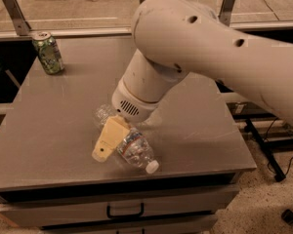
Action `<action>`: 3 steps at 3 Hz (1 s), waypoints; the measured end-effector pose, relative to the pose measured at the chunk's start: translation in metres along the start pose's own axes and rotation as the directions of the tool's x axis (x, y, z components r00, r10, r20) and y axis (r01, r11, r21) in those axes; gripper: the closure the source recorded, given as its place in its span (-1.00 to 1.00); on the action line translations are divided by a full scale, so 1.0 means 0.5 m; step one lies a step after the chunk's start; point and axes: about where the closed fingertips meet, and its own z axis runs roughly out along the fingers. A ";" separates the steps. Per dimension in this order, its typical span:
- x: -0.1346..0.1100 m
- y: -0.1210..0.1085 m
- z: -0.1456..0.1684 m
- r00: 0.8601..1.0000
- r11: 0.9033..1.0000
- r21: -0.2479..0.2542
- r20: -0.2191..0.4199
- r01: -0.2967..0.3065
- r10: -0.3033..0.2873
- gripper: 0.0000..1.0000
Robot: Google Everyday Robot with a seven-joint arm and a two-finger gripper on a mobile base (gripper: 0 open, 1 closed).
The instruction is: Pick water bottle
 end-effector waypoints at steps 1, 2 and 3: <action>0.002 -0.004 0.032 0.999 0.999 0.001 -0.001 -0.041 0.041 -0.22; -0.005 -0.017 0.028 0.998 0.998 0.006 0.022 -0.058 0.058 0.26; -0.028 -0.053 -0.005 0.996 0.998 0.011 0.073 -0.054 0.053 0.70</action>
Offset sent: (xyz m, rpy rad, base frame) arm 0.0214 0.0043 -0.0111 0.0526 0.0122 -0.0801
